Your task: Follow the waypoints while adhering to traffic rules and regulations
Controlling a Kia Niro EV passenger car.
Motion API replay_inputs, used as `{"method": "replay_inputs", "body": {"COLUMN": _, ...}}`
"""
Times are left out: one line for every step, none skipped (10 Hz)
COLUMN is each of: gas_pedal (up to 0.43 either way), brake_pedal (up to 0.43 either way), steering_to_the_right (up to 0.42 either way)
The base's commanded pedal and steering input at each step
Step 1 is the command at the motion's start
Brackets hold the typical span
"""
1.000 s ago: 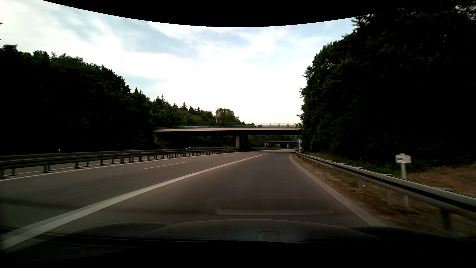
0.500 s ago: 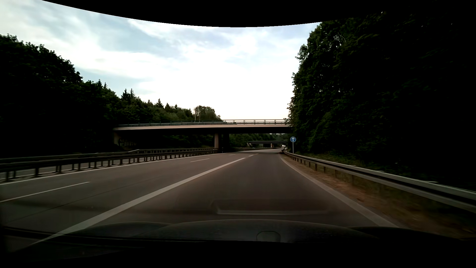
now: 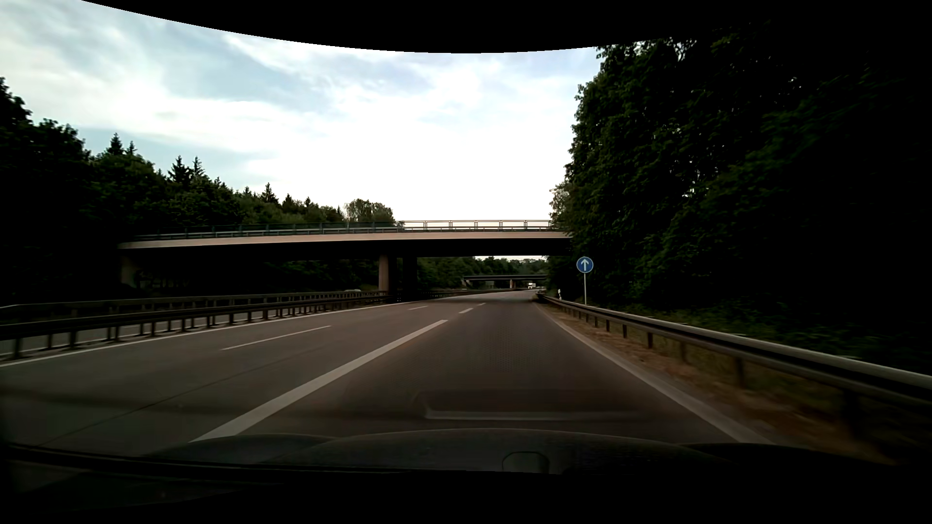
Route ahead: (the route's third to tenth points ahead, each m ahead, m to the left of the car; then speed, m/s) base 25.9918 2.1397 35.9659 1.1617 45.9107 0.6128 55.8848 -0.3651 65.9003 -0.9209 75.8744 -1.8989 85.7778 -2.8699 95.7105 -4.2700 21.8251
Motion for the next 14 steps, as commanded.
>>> {"method": "replay_inputs", "body": {"gas_pedal": 0.732, "brake_pedal": 0.006, "steering_to_the_right": 0.011}}
{"method": "replay_inputs", "body": {"gas_pedal": 0.740, "brake_pedal": 0.006, "steering_to_the_right": 0.008}}
{"method": "replay_inputs", "body": {"gas_pedal": 0.740, "brake_pedal": 0.006, "steering_to_the_right": 0.006}}
{"method": "replay_inputs", "body": {"gas_pedal": 0.752, "brake_pedal": 0.006, "steering_to_the_right": 0.006}}
{"method": "replay_inputs", "body": {"gas_pedal": 0.760, "brake_pedal": 0.006, "steering_to_the_right": 0.005}}
{"method": "replay_inputs", "body": {"gas_pedal": 0.772, "brake_pedal": 0.006, "steering_to_the_right": 0.003}}
{"method": "replay_inputs", "body": {"gas_pedal": 0.772, "brake_pedal": 0.006, "steering_to_the_right": 0.001}}
{"method": "replay_inputs", "body": {"gas_pedal": 0.772, "brake_pedal": 0.006, "steering_to_the_right": -0.002}}
{"method": "replay_inputs", "body": {"gas_pedal": 0.780, "brake_pedal": 0.006, "steering_to_the_right": -0.004}}
{"method": "replay_inputs", "body": {"gas_pedal": 0.780, "brake_pedal": 0.006, "steering_to_the_right": -0.006}}
{"method": "replay_inputs", "body": {"gas_pedal": 0.780, "brake_pedal": 0.006, "steering_to_the_right": -0.007}}
{"method": "replay_inputs", "body": {"gas_pedal": 0.780, "brake_pedal": 0.006, "steering_to_the_right": -0.009}}
{"method": "replay_inputs", "body": {"gas_pedal": 0.780, "brake_pedal": 0.006, "steering_to_the_right": -0.009}}
{"method": "replay_inputs", "body": {"gas_pedal": 0.780, "brake_pedal": 0.006, "steering_to_the_right": -0.009}}
